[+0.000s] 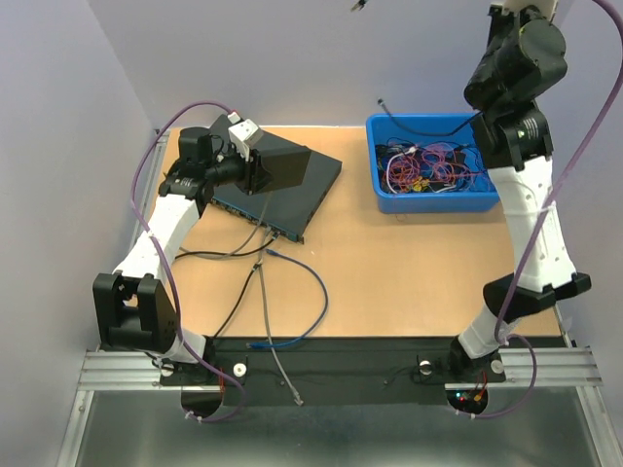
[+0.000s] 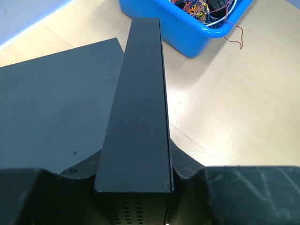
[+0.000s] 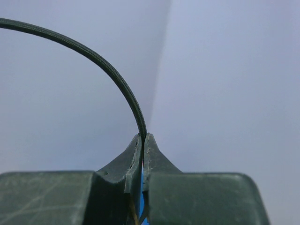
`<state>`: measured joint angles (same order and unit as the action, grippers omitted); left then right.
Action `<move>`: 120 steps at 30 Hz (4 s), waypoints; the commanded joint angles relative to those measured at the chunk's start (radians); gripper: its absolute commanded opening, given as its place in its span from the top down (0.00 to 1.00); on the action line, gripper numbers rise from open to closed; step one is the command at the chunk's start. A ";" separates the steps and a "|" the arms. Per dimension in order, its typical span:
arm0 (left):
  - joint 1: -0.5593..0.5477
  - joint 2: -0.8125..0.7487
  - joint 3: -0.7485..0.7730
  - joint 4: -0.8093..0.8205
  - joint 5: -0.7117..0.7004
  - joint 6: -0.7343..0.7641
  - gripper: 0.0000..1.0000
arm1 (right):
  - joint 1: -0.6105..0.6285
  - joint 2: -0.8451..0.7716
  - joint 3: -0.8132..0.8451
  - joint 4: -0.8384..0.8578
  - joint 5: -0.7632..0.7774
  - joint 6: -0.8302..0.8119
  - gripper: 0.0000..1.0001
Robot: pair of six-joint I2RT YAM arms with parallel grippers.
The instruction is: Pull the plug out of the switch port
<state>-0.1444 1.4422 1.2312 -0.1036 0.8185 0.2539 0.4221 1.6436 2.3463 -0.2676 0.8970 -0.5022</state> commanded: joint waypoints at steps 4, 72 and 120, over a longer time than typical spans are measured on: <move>-0.004 -0.075 0.067 0.073 0.034 0.010 1.00 | -0.255 0.150 -0.002 0.303 0.003 -0.125 1.00; -0.103 -0.006 0.323 0.030 0.105 -0.242 1.00 | 0.162 -0.082 -1.451 1.565 -1.434 1.183 0.11; -0.115 -0.045 0.390 0.019 0.145 -0.292 1.00 | 0.172 0.142 -1.277 2.084 -1.363 1.499 0.35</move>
<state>-0.2539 1.4761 1.5791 -0.1814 0.9207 -0.0391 0.6018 1.8828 1.0939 1.3041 -0.4614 1.0172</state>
